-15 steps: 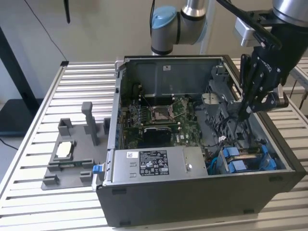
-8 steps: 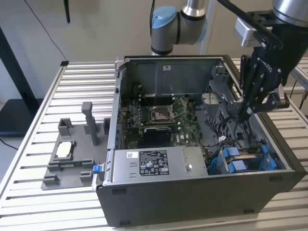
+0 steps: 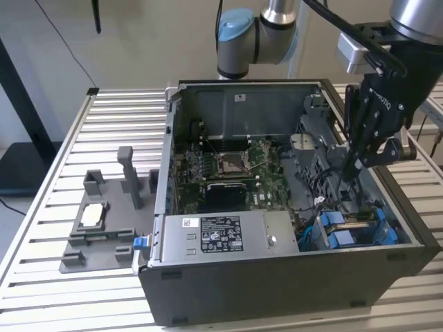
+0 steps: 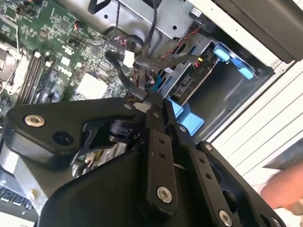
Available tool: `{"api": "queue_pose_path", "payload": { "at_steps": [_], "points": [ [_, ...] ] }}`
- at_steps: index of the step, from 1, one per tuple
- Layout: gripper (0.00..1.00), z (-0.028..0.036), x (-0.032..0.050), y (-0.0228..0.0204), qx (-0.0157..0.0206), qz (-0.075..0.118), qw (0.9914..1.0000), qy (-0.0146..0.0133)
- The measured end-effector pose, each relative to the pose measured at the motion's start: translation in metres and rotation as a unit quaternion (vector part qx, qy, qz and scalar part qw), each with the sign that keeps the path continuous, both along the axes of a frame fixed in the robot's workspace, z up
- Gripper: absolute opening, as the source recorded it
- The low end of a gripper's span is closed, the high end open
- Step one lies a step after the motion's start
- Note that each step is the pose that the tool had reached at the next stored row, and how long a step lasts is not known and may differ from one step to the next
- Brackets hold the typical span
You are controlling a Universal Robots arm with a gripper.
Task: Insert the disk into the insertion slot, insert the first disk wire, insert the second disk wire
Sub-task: 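Insert the second disk wire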
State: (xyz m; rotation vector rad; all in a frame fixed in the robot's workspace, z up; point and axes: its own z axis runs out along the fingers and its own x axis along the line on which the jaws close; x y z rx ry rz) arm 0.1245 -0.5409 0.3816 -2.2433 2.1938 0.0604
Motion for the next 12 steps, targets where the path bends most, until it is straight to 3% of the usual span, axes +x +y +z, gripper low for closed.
{"api": "queue_pose_path", "payload": {
  "at_steps": [4,12],
  "points": [
    [0.16,-0.0017,0.0000,-0.0028,-0.0059,0.001,0.99998,0.0000],
    [0.16,-0.0071,0.0000,-0.0058,-0.0214,0.002,0.99977,0.0000]
  ]
}}
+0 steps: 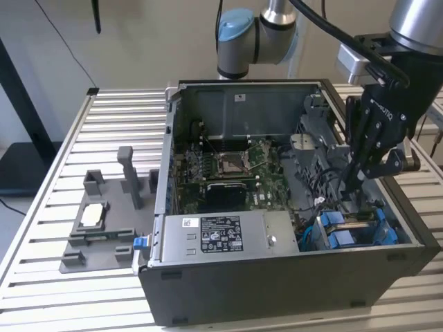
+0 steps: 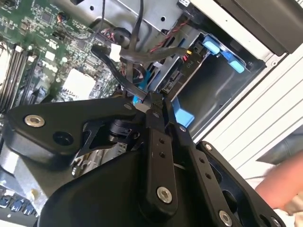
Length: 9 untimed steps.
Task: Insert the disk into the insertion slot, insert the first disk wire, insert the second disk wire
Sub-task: 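Insert the second disk wire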
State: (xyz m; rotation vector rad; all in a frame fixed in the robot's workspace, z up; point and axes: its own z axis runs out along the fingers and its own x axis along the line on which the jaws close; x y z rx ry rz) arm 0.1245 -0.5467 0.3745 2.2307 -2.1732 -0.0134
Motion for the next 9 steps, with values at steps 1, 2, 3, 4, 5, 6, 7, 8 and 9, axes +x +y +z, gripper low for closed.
{"api": "queue_pose_path", "payload": {
  "at_steps": [1,2,3,4,5,6,7,8,9],
  "points": [
    [0.16,-0.0008,0.0000,-0.0003,-0.0019,0.000,1.00000,0.0000],
    [0.16,-0.0015,0.0000,-0.0005,-0.0037,0.000,0.99999,0.0000],
    [0.16,-0.0023,0.0000,-0.0008,-0.0056,0.000,0.99998,0.0000],
    [0.16,-0.0031,0.0000,-0.0010,-0.0073,0.001,0.99997,0.0000],
    [0.16,-0.0039,0.0000,-0.0012,-0.0090,0.001,0.99996,0.0000],
    [0.16,-0.0046,0.0000,-0.0014,-0.0108,0.001,0.99994,0.0000],
    [0.16,-0.0053,0.0000,-0.0015,-0.0127,0.001,0.99992,0.0000],
    [0.16,-0.0061,0.0000,-0.0017,-0.0146,0.001,0.99989,0.0000],
    [0.16,-0.0069,0.0000,-0.0018,-0.0165,0.001,0.99986,0.0000]
  ]
}}
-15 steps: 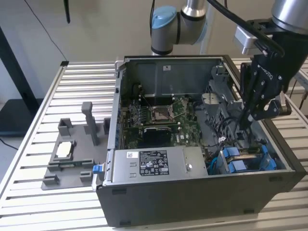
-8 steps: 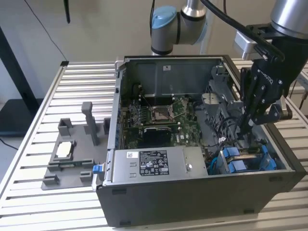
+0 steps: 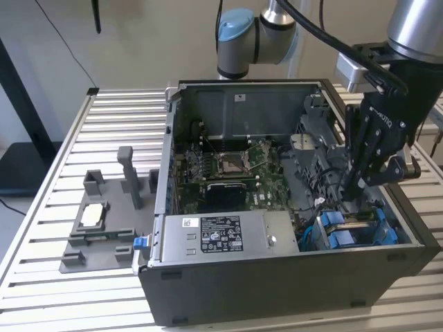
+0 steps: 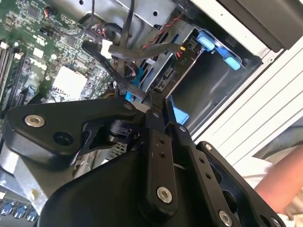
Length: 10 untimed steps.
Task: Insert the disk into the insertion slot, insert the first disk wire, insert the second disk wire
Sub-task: 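Insert the second disk wire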
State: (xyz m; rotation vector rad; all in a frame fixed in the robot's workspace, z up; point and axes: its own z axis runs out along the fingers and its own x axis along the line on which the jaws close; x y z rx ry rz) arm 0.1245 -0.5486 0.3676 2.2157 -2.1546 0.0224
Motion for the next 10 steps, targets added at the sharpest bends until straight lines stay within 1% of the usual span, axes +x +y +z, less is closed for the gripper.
{"api": "queue_pose_path", "payload": {
  "at_steps": [4,5,6,8,10],
  "points": [
    [0.16,-0.0030,0.0000,-0.0005,-0.0075,0.001,0.99997,0.0000],
    [0.16,-0.0036,0.0000,-0.0006,-0.0088,0.001,0.99996,0.0000],
    [0.16,-0.0041,0.0000,-0.0008,-0.0095,0.001,0.99995,-0.0001],
    [0.16,-0.0048,0.0000,-0.0016,-0.0097,0.002,0.99995,-0.0003],
    [0.16,-0.0057,0.0000,-0.0020,-0.0097,0.003,0.99995,-0.0018]
  ]
}}
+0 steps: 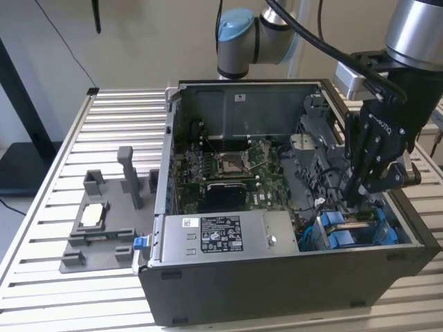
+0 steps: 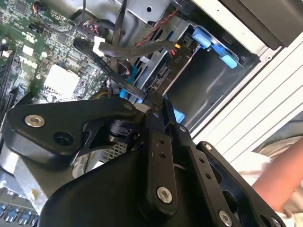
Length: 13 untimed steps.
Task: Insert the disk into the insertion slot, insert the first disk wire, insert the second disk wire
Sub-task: 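Insert the second disk wire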
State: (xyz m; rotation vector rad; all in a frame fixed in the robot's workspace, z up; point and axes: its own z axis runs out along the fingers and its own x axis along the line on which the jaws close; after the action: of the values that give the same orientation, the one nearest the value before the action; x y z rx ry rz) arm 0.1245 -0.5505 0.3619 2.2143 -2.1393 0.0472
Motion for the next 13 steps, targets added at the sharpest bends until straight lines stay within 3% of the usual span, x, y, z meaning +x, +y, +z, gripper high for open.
{"api": "queue_pose_path", "payload": {
  "at_steps": [7,13],
  "points": [
    [0.16,-0.0035,0.0011,-0.0003,-0.0001,0.014,0.99989,-0.0060],
    [0.16,-0.0046,0.0016,-0.0003,0.0008,0.014,0.99987,-0.0073]
  ]
}}
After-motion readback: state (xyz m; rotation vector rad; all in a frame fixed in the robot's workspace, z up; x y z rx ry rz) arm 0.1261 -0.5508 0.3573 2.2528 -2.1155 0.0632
